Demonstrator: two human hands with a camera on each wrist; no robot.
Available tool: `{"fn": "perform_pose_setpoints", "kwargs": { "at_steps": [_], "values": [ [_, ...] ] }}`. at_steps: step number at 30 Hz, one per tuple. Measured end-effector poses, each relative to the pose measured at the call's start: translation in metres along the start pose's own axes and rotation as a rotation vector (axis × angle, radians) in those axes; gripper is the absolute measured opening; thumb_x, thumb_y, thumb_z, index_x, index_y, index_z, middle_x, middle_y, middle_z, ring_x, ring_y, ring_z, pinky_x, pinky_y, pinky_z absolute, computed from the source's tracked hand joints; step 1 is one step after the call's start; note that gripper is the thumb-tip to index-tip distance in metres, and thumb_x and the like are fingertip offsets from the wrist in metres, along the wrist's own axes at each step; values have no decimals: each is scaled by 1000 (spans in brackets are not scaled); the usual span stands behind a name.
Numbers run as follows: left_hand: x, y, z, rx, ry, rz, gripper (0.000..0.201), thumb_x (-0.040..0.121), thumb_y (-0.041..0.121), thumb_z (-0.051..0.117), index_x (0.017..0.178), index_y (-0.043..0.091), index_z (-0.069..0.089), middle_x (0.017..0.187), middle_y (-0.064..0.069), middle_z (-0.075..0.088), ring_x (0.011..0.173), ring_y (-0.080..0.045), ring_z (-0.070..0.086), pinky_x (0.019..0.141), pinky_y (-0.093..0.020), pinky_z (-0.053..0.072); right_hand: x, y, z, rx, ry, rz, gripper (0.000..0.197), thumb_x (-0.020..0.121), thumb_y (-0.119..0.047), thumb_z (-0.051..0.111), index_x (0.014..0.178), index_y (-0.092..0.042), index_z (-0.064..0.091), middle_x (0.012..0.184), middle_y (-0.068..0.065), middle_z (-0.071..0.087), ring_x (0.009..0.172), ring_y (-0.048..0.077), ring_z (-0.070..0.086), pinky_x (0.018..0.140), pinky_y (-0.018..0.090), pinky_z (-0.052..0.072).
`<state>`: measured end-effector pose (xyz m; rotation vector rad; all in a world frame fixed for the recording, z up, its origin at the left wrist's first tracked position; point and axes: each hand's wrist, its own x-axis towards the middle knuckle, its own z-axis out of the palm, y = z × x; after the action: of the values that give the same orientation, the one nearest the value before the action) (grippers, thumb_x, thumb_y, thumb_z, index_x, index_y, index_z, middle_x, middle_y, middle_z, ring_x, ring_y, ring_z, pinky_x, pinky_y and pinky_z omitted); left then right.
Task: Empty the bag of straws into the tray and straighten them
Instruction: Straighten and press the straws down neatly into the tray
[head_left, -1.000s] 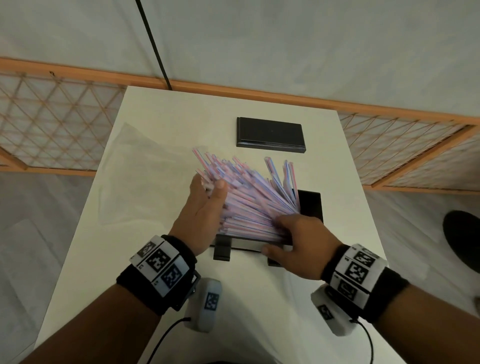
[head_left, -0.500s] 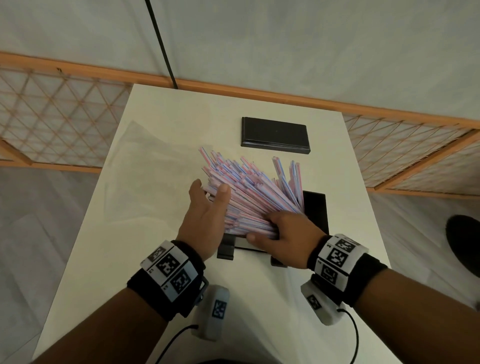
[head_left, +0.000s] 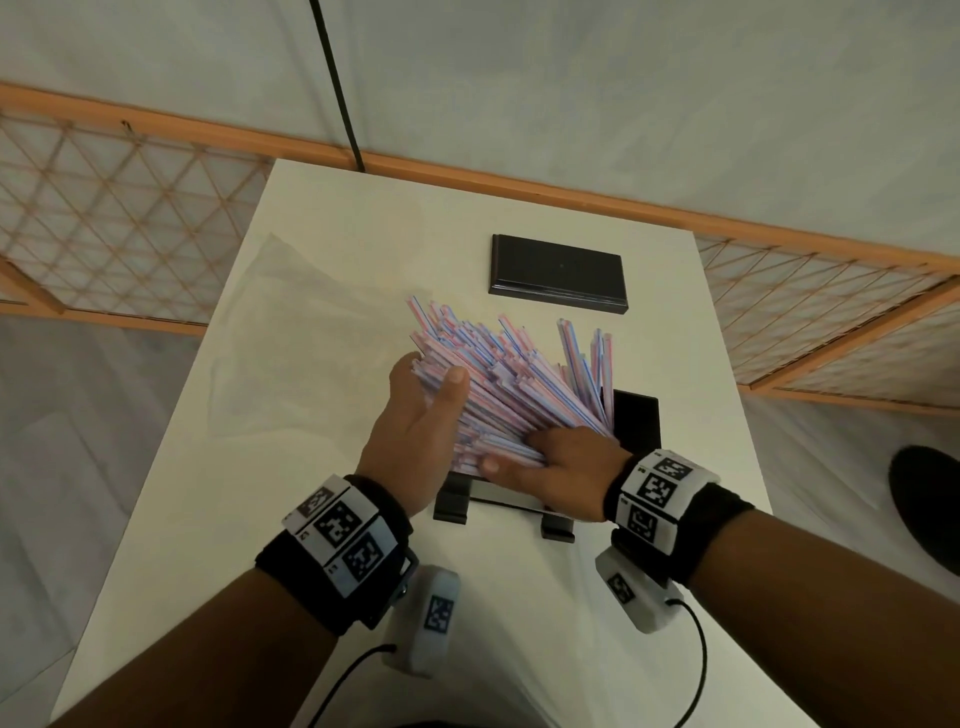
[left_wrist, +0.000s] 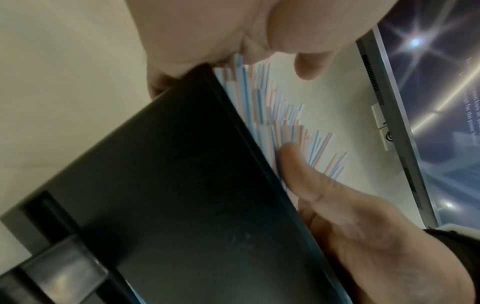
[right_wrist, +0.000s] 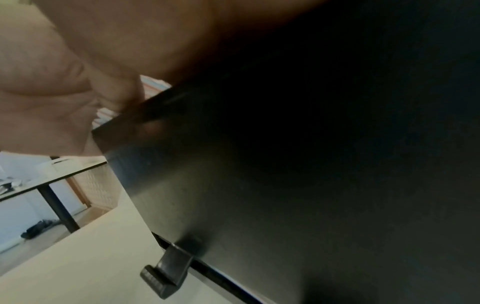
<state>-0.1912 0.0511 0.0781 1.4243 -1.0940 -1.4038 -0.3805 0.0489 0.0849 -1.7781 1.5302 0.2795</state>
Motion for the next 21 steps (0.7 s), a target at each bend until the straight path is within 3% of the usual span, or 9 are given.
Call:
{"fn": "perform_pose_setpoints", "kwargs": {
  "at_steps": [5, 8, 11, 14, 16, 18, 21],
  "values": [
    [5, -2, -1, -4, -5, 12, 79, 74, 78, 47, 134, 27, 43, 123, 8, 64, 115, -12, 63, 106, -47, 47, 6, 5, -1, 47, -59, -19, 97, 52, -105, 32, 115, -39, 62, 113, -10, 65, 109, 13, 58, 102, 34, 44],
    [3, -2, 1, -20, 31, 34, 68, 81, 75, 54, 130, 30, 42, 114, 10, 64, 106, -9, 64, 99, -40, 48, 10, 4, 2, 43, -9, -55, 92, 57, -103, 34, 120, -43, 62, 116, -13, 67, 113, 12, 58, 105, 35, 43],
    [3, -1, 5, -12, -27, 68, 75, 81, 69, 51, 138, 22, 40, 128, 6, 63, 118, -9, 62, 103, -39, 49, 11, 0, 0, 26, 33, -100, 79, 63, -98, 37, 115, -44, 62, 115, -12, 68, 113, 12, 58, 105, 35, 43],
    [4, 2, 2, -20, -60, 86, 74, 82, 69, 45, 137, 19, 42, 125, 5, 62, 116, -6, 62, 101, -34, 49, 8, -3, -4, 17, 26, -115, 74, 66, -95, 41, 120, -48, 59, 122, -12, 66, 117, 12, 56, 107, 32, 41],
    [5, 2, 0, -6, -33, 88, 69, 84, 72, 38, 129, 21, 46, 115, 9, 63, 107, -2, 63, 97, -32, 48, 7, -5, -5, -26, 54, -114, 73, 68, -92, 43, 122, -45, 59, 122, -11, 66, 117, 13, 57, 105, 29, 41],
    [5, 1, -3, 7, 15, 77, 65, 82, 76, 32, 122, 27, 47, 105, 13, 63, 99, -2, 63, 94, -32, 48, 6, -7, -6, -103, 119, -84, 82, 64, -95, 40, 114, -35, 63, 110, -8, 69, 107, 15, 61, 99, 29, 46],
    [4, 4, -3, 7, 8, 52, 65, 85, 79, 33, 120, 26, 49, 103, 13, 64, 96, -2, 64, 92, -33, 47, 3, -7, -9, -138, 217, -75, 80, 64, -92, 45, 103, -23, 60, 97, 0, 68, 96, 23, 64, 85, 30, 50]
  ]
}}
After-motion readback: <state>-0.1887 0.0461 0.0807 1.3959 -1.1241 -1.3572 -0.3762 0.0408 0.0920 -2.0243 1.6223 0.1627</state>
